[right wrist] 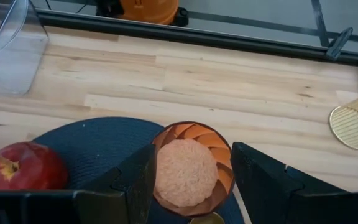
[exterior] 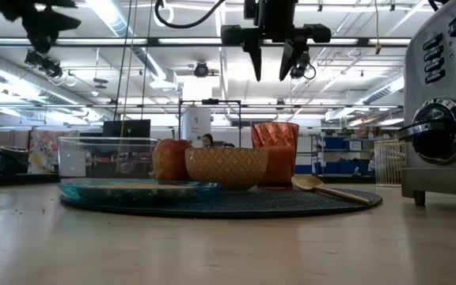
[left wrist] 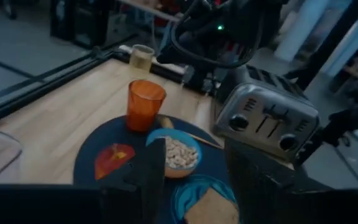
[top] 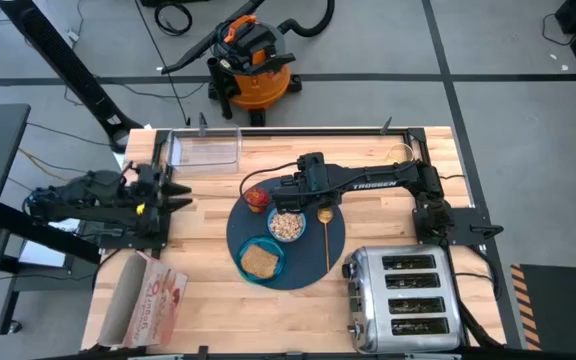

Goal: Arrange a breakfast setting
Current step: Return to Home Position

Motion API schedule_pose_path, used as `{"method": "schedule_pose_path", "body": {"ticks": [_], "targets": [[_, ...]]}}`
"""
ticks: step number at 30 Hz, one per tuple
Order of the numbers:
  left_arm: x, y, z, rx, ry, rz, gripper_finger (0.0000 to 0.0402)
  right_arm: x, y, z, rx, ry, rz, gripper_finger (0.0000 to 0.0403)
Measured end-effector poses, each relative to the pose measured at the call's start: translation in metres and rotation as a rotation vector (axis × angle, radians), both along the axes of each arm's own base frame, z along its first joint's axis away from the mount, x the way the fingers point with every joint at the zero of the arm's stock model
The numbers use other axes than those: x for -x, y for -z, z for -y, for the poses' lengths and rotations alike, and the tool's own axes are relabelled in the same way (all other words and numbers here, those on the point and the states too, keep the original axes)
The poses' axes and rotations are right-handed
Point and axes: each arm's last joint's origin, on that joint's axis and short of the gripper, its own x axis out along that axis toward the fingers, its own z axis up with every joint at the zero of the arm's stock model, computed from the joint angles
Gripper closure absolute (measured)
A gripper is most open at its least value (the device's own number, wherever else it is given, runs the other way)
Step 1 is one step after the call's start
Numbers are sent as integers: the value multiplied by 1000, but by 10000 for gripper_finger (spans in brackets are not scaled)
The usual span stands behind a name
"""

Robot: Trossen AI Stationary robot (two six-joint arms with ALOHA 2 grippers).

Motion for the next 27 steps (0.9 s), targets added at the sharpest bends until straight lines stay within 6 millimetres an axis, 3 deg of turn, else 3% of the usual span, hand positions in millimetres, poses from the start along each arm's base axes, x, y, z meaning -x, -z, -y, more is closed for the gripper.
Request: {"method": "schedule_pose_path", "body": {"ticks": [5, 11, 23, 27], "targets": [[7, 29, 0, -8, 39, 108, 280, -1, 0, 2, 3, -45, -37, 190], [-7, 48, 4, -56, 132, 98, 386, -2, 0, 5, 1, -6, 7, 190], [-41, 109, 14, -1, 331, 293, 397, -7, 8, 14, 3, 62, 32, 190], [-41, 108, 14, -59, 343, 327, 398, -6, 8, 16, -2, 61, 21, 190]]}}
